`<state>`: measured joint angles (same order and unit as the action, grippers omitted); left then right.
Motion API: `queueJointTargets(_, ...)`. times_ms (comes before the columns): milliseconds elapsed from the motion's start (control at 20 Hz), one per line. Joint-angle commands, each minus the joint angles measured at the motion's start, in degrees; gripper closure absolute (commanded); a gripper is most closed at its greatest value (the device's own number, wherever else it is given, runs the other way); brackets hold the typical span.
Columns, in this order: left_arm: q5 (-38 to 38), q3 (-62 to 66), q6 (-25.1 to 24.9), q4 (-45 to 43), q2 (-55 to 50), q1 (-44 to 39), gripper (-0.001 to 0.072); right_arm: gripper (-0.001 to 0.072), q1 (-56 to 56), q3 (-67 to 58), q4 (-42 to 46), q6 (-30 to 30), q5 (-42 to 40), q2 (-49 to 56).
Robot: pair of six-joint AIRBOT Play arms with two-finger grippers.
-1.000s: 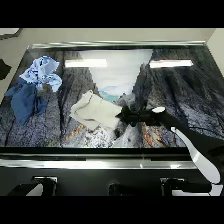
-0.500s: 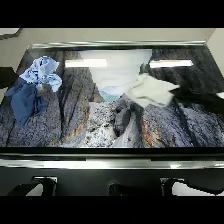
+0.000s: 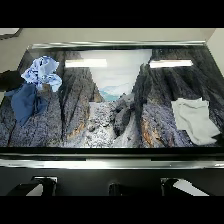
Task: Fold the shirts.
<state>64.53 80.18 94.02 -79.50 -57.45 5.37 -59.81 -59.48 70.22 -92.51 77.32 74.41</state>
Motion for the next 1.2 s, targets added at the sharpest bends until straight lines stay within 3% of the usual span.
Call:
queueJointTargets(0,0.0,-0.1,0.0,0.0,0.0,-1.1,0.0677,0.0657,-3.1,6.7,11.5,-3.7,1.8,-1.9)
queueJointTargets(300,0.0,-0.1,-0.1,0.0,0.0,-1.6,0.0677,0.0656,-3.1,8.9,17.7,-5.1,2.4,-2.0)
queueJointTargets(350,0.0,-0.1,-0.1,0.0,0.0,-1.6,0.0677,0.0620,-3.1,8.9,17.7,-6.2,2.3,-2.0)
queueJointTargets(450,0.0,-0.1,-0.2,0.0,0.0,-1.6,0.0677,0.0085,-3.1,8.2,17.5,-6.7,2.0,-2.0)
queueJointTargets(500,-0.2,0.0,-0.2,0.0,0.0,-1.6,0.0677,0.0050,-3.1,6.4,17.6,-6.4,2.6,-2.0)
queueJointTargets(650,-3.3,2.2,-2.6,-0.1,0.0,-1.5,0.0678,0.0063,-3.1,-6.3,14.4,-4.9,4.0,-2.1)
queueJointTargets(700,-5.5,3.3,-2.6,-0.5,-0.2,-1.5,0.0679,0.0112,-2.6,-11.6,10.6,-3.7,2.8,-2.4)
queueJointTargets(800,-6.2,7.3,-2.6,-2.7,-3.1,-1.7,0.0680,0.0117,2.5,-21.9,3.3,-2.4,-3.4,-3.0)
queueJointTargets(900,-2.1,12.6,-2.5,-9.4,-9.0,-3.3,0.0680,0.0116,13.2,-28.0,0.7,-0.4,-8.6,-3.0)
queueJointTargets(1050,11.7,16.1,-0.8,-30.8,-19.6,-9.6,0.0678,0.0105,34.6,-29.1,3.1,-0.7,-9.5,-2.3)
queueJointTargets(1100,15.5,15.4,-0.5,-30.9,-22.8,-10.7,0.0666,0.0051,41.9,-29.1,6.1,-2.4,-7.8,-0.9)
queueJointTargets(1150,19.3,14.1,0.7,-27.3,-25.3,-11.2,0.0481,0.0027,47.8,-29.1,8.0,-3.5,-5.3,1.5)
